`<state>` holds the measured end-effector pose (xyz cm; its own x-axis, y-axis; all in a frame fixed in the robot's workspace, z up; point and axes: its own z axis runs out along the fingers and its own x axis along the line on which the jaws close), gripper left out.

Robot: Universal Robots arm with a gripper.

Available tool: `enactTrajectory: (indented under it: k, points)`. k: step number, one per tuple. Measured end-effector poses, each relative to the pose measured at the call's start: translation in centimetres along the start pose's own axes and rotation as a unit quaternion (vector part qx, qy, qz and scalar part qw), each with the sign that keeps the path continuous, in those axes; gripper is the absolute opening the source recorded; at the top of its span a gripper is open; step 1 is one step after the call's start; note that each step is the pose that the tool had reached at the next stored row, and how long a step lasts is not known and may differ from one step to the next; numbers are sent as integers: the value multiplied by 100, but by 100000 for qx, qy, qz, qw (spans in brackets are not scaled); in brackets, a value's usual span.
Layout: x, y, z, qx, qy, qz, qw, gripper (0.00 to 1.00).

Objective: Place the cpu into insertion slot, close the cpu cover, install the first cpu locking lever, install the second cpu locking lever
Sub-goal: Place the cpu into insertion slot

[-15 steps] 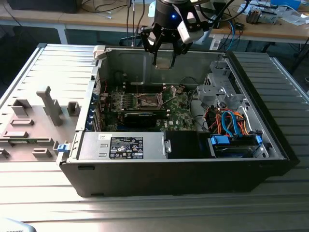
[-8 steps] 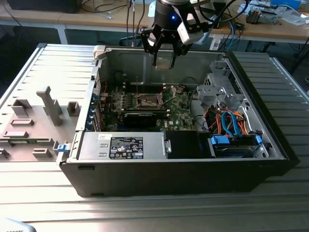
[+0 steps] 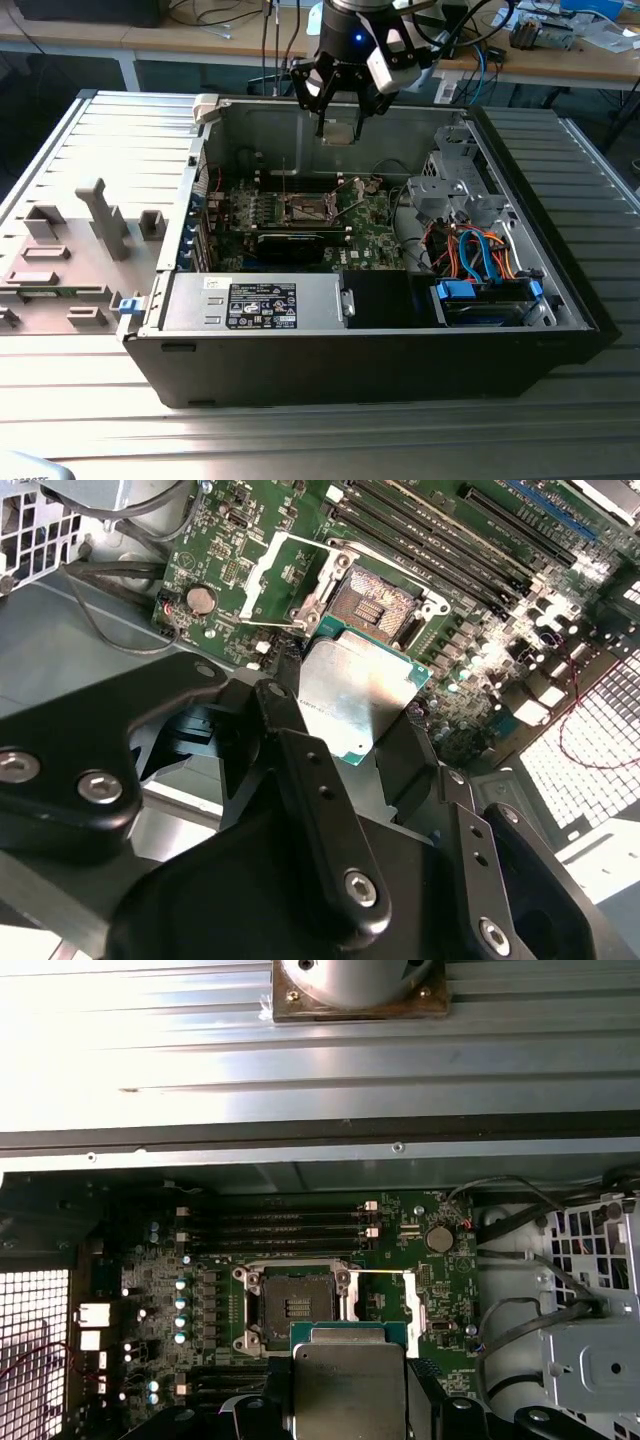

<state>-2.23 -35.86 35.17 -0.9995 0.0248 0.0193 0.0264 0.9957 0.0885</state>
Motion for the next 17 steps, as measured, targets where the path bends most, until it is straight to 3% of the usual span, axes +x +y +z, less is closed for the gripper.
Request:
enactTrajectory:
  k: [17]
  points:
    - [-1,-9,59,2,1,1,100000,54]
